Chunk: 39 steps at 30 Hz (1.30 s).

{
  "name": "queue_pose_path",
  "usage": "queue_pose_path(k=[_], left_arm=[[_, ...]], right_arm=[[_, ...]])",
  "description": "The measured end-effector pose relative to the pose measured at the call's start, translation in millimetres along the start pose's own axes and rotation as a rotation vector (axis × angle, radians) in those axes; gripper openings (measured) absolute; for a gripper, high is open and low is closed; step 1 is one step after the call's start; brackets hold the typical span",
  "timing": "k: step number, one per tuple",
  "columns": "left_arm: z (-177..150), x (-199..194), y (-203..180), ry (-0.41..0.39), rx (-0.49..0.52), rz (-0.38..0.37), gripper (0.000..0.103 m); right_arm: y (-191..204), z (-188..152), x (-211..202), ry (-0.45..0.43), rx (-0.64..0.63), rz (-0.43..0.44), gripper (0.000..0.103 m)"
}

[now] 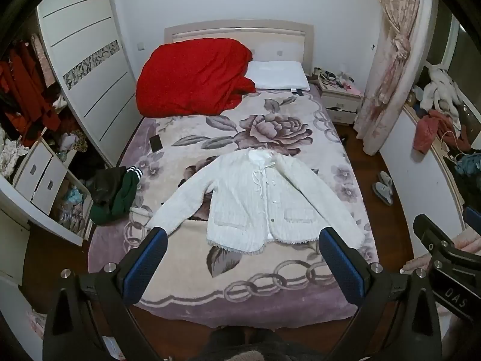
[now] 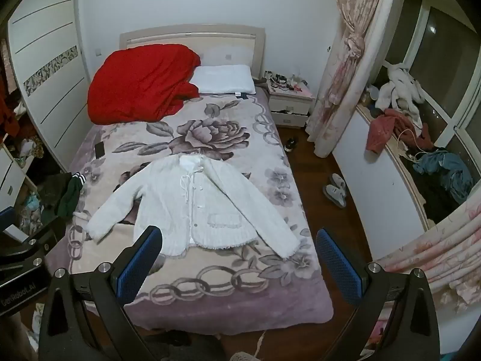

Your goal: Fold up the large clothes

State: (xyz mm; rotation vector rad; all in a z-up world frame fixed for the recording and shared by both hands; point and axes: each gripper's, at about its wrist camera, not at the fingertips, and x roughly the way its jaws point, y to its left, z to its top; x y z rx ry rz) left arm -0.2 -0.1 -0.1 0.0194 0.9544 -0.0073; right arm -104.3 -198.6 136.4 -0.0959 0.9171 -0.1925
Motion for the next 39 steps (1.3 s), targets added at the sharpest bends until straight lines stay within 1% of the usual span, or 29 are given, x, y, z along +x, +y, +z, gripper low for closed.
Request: queue_pose_path(k=[7, 13, 14, 17, 27, 31, 39], left_arm=[[-0.6, 0.9, -2.1, 0.003, 0.001, -0.007, 0.103], [-0.3, 1.6, 3.8, -0.001, -0.009, -0.01, 0.103], [7.8, -1.4, -1.9, -0.001, -0.007, -0.006, 0.103], [15.5, -1.3, -5.0, 0.0, -0.009, -0.008, 0.103], [12.2, -1.1, -3.6, -0.008, -0.01, -0.008, 0.103], [9.6, -0.8, -1.7, -0.008, -0.01, -0.01, 0.103], [10.4, -0.9, -2.7, -0.011, -0.011, -0.01, 0.103]], right_arm=[[1.1, 1.9, -0.7, -0.006, -0.001, -0.003, 0.103], [1.4, 3.4, -1.4, -0.004, 0.002, 0.001, 0.103], [1.6, 3.7, -1.5, -0.004, 0.002, 0.001, 0.103], [1.4, 4.3, -2.7, -0.006, -0.001, 0.001, 0.103], [4.1, 7.4, -2.7, -0.002, -0.004, 0.008, 0.103], [14.6, 17.6, -2.9, -0.002, -0.006, 0.009, 0.103], [12.7, 17.6, -4.0, -0.004, -0.004, 0.009, 0.103]])
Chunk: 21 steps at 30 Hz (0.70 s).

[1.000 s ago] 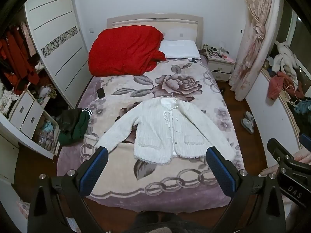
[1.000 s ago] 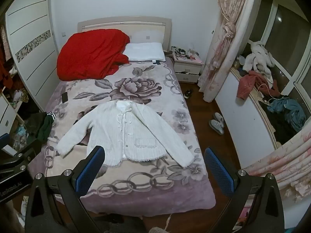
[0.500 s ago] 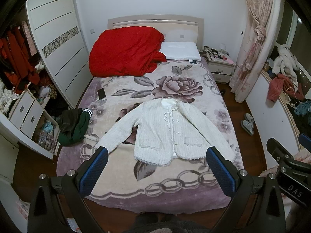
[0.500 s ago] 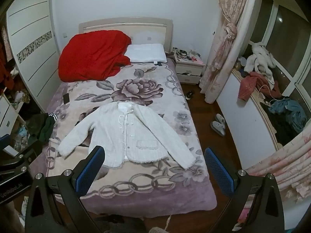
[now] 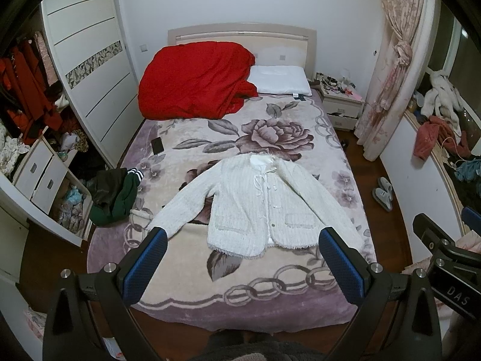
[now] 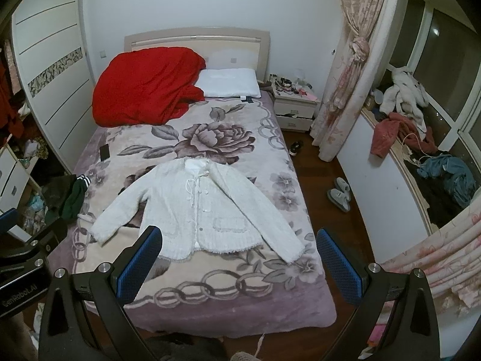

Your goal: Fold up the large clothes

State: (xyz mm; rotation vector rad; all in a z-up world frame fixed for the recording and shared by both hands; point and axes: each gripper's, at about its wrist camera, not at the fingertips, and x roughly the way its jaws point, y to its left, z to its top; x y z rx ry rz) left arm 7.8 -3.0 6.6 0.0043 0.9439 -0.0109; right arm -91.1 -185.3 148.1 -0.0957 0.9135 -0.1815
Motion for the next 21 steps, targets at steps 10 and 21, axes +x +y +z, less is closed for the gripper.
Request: queue_pose_path(k=[10, 21], left_arm=[[1.2, -2.0, 5.4, -0.005, -0.007, -0.002, 0.103], [7.1, -2.2, 8.7, -0.01, -0.011, -0.001, 0.103]], right_arm=[[-2.1, -3.3, -1.1, -0.002, 0.0, 0.004, 0.103], [16.1, 17.7, -5.9, -0.007, -0.003, 0.016, 0.103]])
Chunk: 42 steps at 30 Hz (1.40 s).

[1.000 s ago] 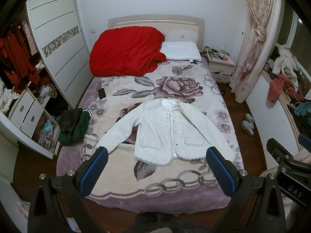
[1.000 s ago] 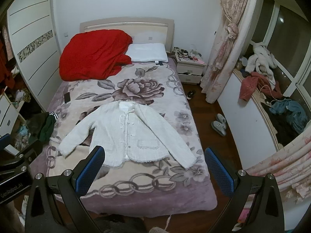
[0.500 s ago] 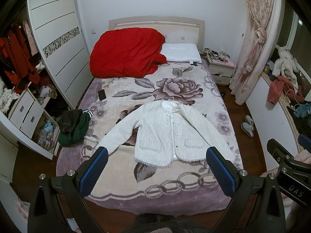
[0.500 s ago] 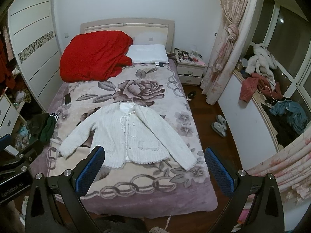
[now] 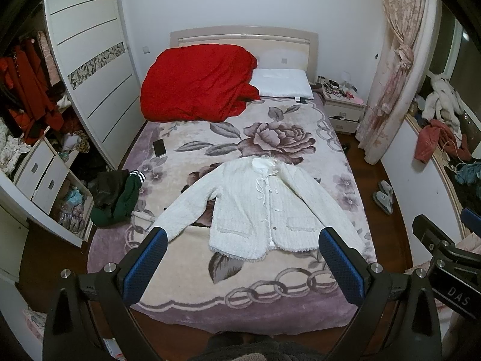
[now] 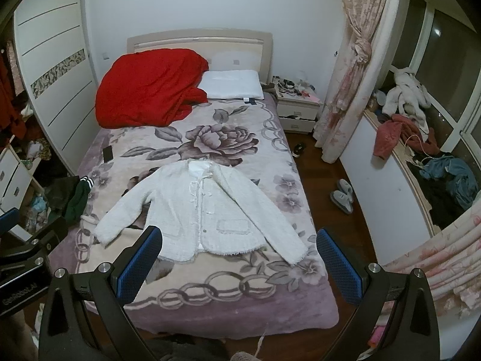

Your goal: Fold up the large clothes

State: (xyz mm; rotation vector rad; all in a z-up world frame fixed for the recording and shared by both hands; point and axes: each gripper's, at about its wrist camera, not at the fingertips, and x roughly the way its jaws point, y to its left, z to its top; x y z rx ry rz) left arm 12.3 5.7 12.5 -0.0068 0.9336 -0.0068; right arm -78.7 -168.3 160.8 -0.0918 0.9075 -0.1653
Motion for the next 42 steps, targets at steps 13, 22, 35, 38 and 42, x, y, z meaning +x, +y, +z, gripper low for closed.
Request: queue_pose_path(k=[13, 22, 35, 38, 42], left_arm=[[2.8, -1.5, 2.9, -0.004, 0.0, 0.0, 0.103], [11.6, -7.4, 9.7, -0.013, 0.0, -0.002, 0.103], [12.1, -7.7, 11.3, -0.021, -0.001, -0.002, 0.103], [12.9, -5.3, 12.6, -0.032, 0.001, 0.01, 0.103], [24.3, 23.9, 22.2, -0.105, 0.015, 0.113, 0.103]], right_arm=[[-2.2, -4.9, -0.2, -0.002, 0.003, -0.001, 0.103], [4.5, 1.7, -0.5, -0.001, 0.003, 0.0, 0.103], [10.3, 9.0, -6.0, -0.012, 0.004, 0.004, 0.103], [10.7, 9.0, -4.7, -0.009, 0.003, 0.002, 0.103], [11.2, 6.3, 4.4, -0.024, 0.019, 0.02, 0.103]])
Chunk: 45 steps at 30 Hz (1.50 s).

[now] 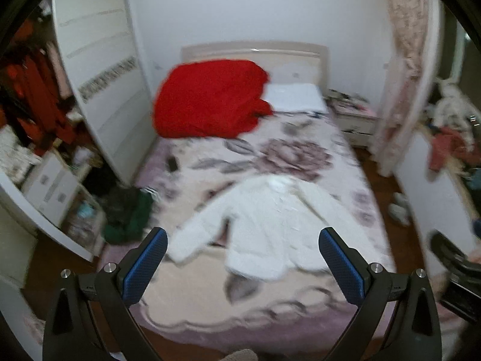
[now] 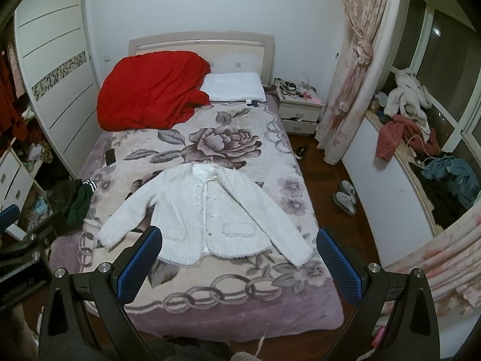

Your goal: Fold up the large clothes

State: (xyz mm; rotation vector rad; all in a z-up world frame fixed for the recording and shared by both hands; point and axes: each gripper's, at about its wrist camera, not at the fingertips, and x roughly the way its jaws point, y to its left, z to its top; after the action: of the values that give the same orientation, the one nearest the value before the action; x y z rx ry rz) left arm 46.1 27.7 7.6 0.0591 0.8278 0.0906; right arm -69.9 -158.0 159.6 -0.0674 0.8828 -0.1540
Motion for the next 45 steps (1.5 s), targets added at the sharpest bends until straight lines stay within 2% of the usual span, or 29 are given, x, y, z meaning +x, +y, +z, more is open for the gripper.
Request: queue_pose_path(k=[2, 5, 8, 10, 11, 12, 15, 18, 20, 23, 27, 29, 30, 31, 34, 35, 36, 37, 39, 40, 41, 42, 45], left_arm=[[2.7, 27.4, 3.0, -0.013, 0.021, 0.056, 0.103], [1.3, 84.3, 10.9, 0.003, 0.049, 0.097, 0.103], [-9.0, 150.1, 11.6, 0.06, 0.084, 0.114, 0.103], [-17.6, 203.3, 8.1, 0.111, 0.09, 0.111, 0.103], [-20.9, 218.4, 5.8, 0.125, 0.091, 0.116, 0.103], [-27.8, 246.8, -3.1, 0.161, 0.095, 0.129, 0.103], [-38.1, 310.0, -23.8, 0.238, 0.096, 0.148, 0.103], [-48.1, 365.3, -45.0, 0.293, 0.063, 0.171, 0.103], [-56.7, 400.5, -61.2, 0.324, 0.055, 0.202, 0.103], [-70.8, 453.2, -87.0, 0.378, 0.045, 0.257, 0.103], [-84.0, 526.0, -123.4, 0.431, 0.012, 0.281, 0.103], [-82.9, 561.0, -142.8, 0.437, 0.012, 0.29, 0.103], [-81.6, 572.3, -150.3, 0.432, 0.016, 0.29, 0.103], [-78.7, 586.5, -159.9, 0.421, 0.026, 0.29, 0.103], [-71.4, 623.0, -185.1, 0.376, 0.066, 0.295, 0.103], [-70.4, 634.3, -192.3, 0.37, 0.079, 0.293, 0.103], [-68.9, 646.3, -199.3, 0.369, 0.095, 0.286, 0.103], [-67.7, 656.2, -205.8, 0.372, 0.109, 0.276, 0.103], [-63.8, 669.1, -215.2, 0.371, 0.14, 0.258, 0.103], [-61.8, 674.5, -222.1, 0.369, 0.151, 0.252, 0.103], [-59.4, 678.6, -228.3, 0.364, 0.164, 0.245, 0.103], [-57.3, 680.9, -232.7, 0.361, 0.179, 0.24, 0.103], [-52.3, 689.4, -248.4, 0.365, 0.227, 0.223, 0.103]], right_arm=[[0.3, -2.0, 20.4, 0.012, -0.007, -0.014, 0.103], [-2.2, -1.9, 75.5, 0.1, 0.018, -0.038, 0.103], [-14.4, -4.6, 136.2, 0.191, 0.067, -0.051, 0.102], [-23.5, -11.5, 181.4, 0.252, 0.103, -0.026, 0.088], [-28.5, -16.0, 204.6, 0.28, 0.119, -0.01, 0.076], [-33.6, -17.7, 227.5, 0.3, 0.132, -0.002, 0.072], [-48.4, -29.7, 294.0, 0.341, 0.152, 0.006, 0.072], [-65.6, -32.4, 380.5, 0.405, 0.172, 0.027, 0.073], [-90.4, -33.9, 452.3, 0.454, 0.189, 0.056, 0.073], [-119.8, -31.9, 539.6, 0.494, 0.206, 0.078, 0.074], [-153.7, -31.7, 676.2, 0.546, 0.198, 0.126, 0.074], [-156.0, -27.3, 726.2, 0.568, 0.188, 0.148, 0.069], [-156.7, -23.3, 753.9, 0.568, 0.177, 0.168, 0.057], [-155.6, -17.7, 787.6, 0.559, 0.144, 0.191, 0.055], [-140.2, -4.6, 848.7, 0.545, 0.07, 0.238, 0.055], [-132.2, -2.2, 867.9, 0.556, 0.04, 0.255, 0.06], [-125.4, -1.5, 883.9, 0.576, 0.018, 0.267, 0.07], [-117.1, -2.1, 911.8, 0.623, -0.003, 0.291, 0.071], [-104.7, -6.8, 937.8, 0.68, -0.023, 0.32, 0.069], [-100.5, -7.5, 945.0, 0.671, -0.045, 0.323, 0.063], [-99.1, -4.7, 945.8, 0.625, -0.053, 0.337, 0.027], [-99.5, -2.0, 945.2, 0.609, -0.047, 0.338, 0.003], [-111.8, 17.9, 938.1, 0.536, -0.023, 0.254, 0.003]])
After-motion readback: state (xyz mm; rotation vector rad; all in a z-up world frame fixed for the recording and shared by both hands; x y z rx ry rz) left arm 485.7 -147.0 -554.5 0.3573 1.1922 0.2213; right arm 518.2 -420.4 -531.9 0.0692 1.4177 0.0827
